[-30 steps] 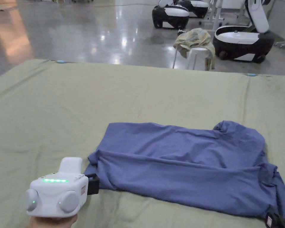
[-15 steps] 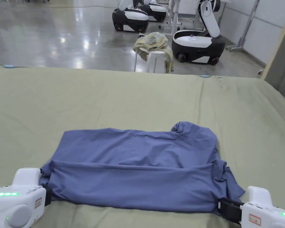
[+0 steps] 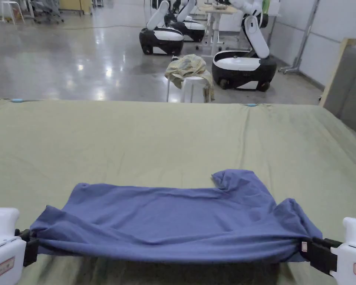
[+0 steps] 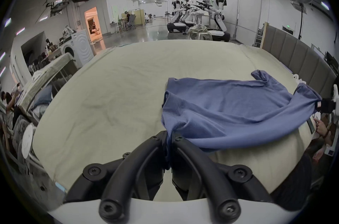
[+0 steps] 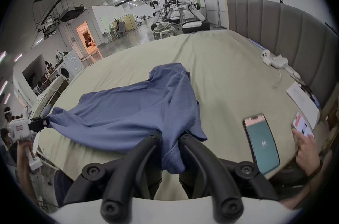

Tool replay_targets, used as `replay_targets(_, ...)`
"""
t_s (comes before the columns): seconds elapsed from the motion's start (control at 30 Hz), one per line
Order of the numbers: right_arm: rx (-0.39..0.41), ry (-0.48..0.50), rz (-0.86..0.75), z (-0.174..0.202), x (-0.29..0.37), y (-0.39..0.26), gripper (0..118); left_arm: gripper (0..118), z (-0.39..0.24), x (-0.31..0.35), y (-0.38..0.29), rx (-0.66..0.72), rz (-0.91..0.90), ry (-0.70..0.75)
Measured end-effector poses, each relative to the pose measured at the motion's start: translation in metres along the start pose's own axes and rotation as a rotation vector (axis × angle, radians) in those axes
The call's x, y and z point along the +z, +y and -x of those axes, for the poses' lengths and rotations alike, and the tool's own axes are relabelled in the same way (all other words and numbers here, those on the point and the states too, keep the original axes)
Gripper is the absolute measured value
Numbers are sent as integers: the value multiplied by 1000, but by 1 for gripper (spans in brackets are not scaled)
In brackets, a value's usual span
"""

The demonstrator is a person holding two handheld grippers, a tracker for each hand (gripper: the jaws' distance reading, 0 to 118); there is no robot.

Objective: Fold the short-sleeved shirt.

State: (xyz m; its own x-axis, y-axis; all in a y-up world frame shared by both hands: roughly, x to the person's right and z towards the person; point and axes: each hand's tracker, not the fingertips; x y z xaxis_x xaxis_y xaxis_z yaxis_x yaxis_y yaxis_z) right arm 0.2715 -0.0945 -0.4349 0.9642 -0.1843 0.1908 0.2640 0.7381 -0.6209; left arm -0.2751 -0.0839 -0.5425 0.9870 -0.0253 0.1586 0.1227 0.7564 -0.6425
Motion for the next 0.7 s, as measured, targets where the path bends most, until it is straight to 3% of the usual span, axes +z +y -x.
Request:
replay_targets(0.13, -69, 53, 103, -19, 1, -37, 15, 6, 13, 4, -38, 63, 96, -40)
replay_targets(0.23, -70, 45, 210, -26, -16, -68, 16, 11, 10, -11, -71, 83, 167, -58)
replay_targets(0.27, -71, 41, 222, -26, -20, -77, 24, 28, 11, -14, -78, 119, 174, -72)
replay_targets(0.3, -81, 31, 197, -27, -22, -84, 44, 53, 9, -13, -85, 118, 140, -58)
replay_targets(0.33, -97, 26, 167, -27, -21, -88, 85, 79, 3, -12, -87, 127, 69, -30)
replay_targets(0.37, -102, 42, 141, -26, -19, -91, 103, 86, 0, -4, -88, 125, 10, 19)
replay_targets(0.4, -112, 61, 109, -24, -14, -90, 106, 86, -4, 6, -88, 104, -61, 24)
replay_targets(0.47, -86, -4, -23, -12, 4, -86, 104, 86, -17, 34, -85, 63, -232, 52)
replay_targets(0.6, 11, -10, -295, 25, 41, -76, 101, 85, -47, 70, -74, -40, -415, 58)
replay_targets(0.63, 38, -4, -350, 35, 47, -75, 87, 81, -55, 74, -72, -61, -421, 62)
replay_targets(0.67, 64, 4, -393, 44, 52, -76, 60, 64, -62, 76, -71, -83, -421, 71)
replay_targets(0.7, 90, 26, -431, 54, 58, -77, 30, 31, -68, 77, -72, -100, -422, 56)
